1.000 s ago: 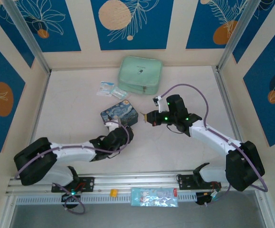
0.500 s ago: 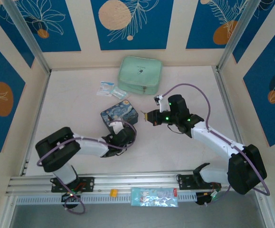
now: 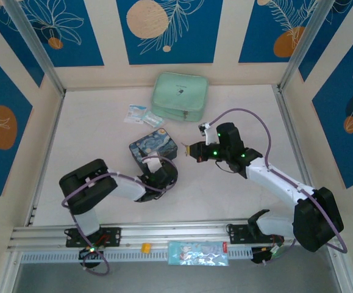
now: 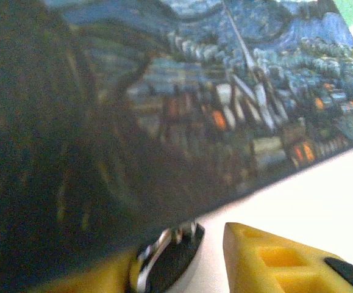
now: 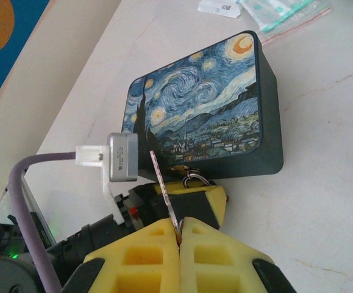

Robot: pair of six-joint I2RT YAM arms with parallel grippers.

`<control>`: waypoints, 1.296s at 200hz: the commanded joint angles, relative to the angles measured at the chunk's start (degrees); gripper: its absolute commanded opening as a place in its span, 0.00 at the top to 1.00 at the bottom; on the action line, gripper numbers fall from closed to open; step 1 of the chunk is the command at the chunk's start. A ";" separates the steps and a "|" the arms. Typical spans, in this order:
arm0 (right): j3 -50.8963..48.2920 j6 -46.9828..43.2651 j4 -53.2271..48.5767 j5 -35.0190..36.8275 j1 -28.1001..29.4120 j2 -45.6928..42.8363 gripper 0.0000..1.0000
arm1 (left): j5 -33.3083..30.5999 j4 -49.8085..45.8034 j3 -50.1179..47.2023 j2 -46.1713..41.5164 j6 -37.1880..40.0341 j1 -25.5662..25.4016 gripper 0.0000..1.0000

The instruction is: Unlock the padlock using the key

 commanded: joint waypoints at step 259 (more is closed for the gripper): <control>-8.85 20.96 35.67 -32.76 -5.26 24.01 1.00 | 32.56 52.08 -17.92 -2.72 -14.87 14.18 1.00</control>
